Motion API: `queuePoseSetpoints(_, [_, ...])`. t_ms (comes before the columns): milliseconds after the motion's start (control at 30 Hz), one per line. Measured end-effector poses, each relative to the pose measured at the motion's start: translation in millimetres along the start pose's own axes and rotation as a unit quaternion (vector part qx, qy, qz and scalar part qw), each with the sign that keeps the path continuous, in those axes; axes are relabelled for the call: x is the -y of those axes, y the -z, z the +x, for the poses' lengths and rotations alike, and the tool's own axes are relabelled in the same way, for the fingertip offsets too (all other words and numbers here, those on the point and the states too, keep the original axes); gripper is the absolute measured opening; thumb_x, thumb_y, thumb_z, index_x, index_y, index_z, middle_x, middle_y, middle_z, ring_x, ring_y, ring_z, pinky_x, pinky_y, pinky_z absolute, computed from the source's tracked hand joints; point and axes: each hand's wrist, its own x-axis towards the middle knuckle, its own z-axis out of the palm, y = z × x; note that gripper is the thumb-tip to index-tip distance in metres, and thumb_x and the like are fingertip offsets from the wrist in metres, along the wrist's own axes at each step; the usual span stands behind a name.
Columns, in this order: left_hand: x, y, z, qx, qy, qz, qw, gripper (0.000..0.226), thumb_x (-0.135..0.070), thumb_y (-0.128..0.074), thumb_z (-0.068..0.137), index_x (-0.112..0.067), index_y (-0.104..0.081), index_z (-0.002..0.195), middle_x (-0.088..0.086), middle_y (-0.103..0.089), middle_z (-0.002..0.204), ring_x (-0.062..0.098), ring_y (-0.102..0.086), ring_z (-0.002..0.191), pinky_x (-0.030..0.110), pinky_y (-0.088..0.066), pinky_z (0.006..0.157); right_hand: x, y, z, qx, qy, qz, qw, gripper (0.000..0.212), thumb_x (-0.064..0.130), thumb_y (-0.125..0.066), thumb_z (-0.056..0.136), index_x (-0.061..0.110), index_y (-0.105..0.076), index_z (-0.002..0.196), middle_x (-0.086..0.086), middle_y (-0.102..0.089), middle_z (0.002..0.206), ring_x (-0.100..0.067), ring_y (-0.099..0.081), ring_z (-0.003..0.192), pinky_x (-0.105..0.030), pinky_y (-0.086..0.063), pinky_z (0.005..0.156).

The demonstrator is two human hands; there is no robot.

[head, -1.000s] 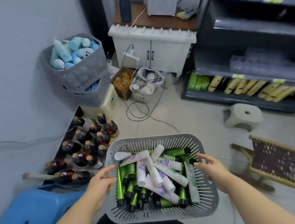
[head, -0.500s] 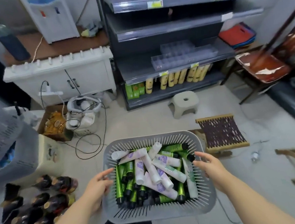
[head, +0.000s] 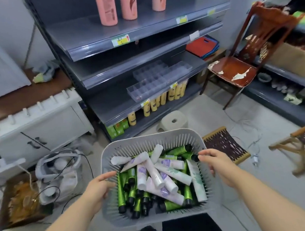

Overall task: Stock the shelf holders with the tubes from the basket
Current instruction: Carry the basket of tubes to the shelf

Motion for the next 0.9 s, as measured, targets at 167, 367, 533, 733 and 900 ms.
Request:
queuePoseSetpoints(167, [-76, -30, 47, 0.003, -0.05, -0.021, 0.999, 0.042, 0.01, -0.053, 0.08, -0.022, -0.068, 0.101, 0.007, -0.061, 0.089, 0.022, -0.042, 0.052, 0.03, -0.04, 0.055, 24, 14, 56, -0.038, -0.018, 0.06, 0.997, 0.015, 0.014, -0.066, 0.084, 0.015, -0.065, 0.099, 0.002, -0.055, 0.077, -0.015, -0.04, 0.06, -0.028, -0.035, 0.052])
queuePoseSetpoints(367, [-141, -90, 129, -0.011, -0.031, -0.033, 0.999, 0.047, 0.008, -0.058, 0.072, -0.033, -0.073, 0.088, 0.012, -0.064, 0.116, 0.042, -0.053, 0.116, 0.056, -0.043, 0.098, 18, 31, 150, -0.05, -0.092, 0.121, 0.987, 0.018, 0.013, -0.065, 0.085, 0.011, -0.064, 0.102, -0.012, -0.059, 0.076, -0.021, -0.044, 0.058, -0.034, -0.038, 0.055])
queuePoseSetpoints(533, [-209, -144, 194, -0.006, -0.003, -0.067, 0.998, 0.044, 0.01, -0.059, 0.073, -0.029, -0.073, 0.086, 0.007, -0.063, 0.112, 0.034, -0.062, 0.103, 0.051, -0.049, 0.092, 78, 60, 269, -0.028, -0.117, 0.147, 0.982, 0.012, 0.007, -0.058, 0.089, 0.005, -0.059, 0.101, -0.012, -0.059, 0.075, -0.021, -0.048, 0.059, -0.033, -0.038, 0.056])
queuePoseSetpoints(733, [-292, -199, 248, -0.027, 0.023, -0.083, 0.996, 0.041, 0.01, -0.057, 0.078, -0.026, -0.071, 0.093, 0.01, -0.062, 0.115, 0.035, -0.062, 0.103, 0.051, -0.049, 0.092, 157, 105, 392, -0.027, -0.114, 0.099, 0.988, 0.014, 0.02, -0.06, 0.089, 0.008, -0.061, 0.097, -0.015, -0.052, 0.078, -0.022, -0.041, 0.06, -0.034, -0.034, 0.058])
queuePoseSetpoints(900, [-328, -232, 270, -0.044, 0.022, -0.048, 0.998, 0.037, 0.007, -0.055, 0.083, -0.019, -0.067, 0.106, 0.015, -0.058, 0.122, 0.043, -0.047, 0.117, 0.047, -0.043, 0.096, 192, 123, 440, -0.047, -0.132, 0.111, 0.984, 0.021, 0.015, -0.056, 0.09, 0.014, -0.052, 0.07, -0.001, -0.039, 0.06, -0.014, -0.028, 0.047, -0.029, -0.021, 0.05])
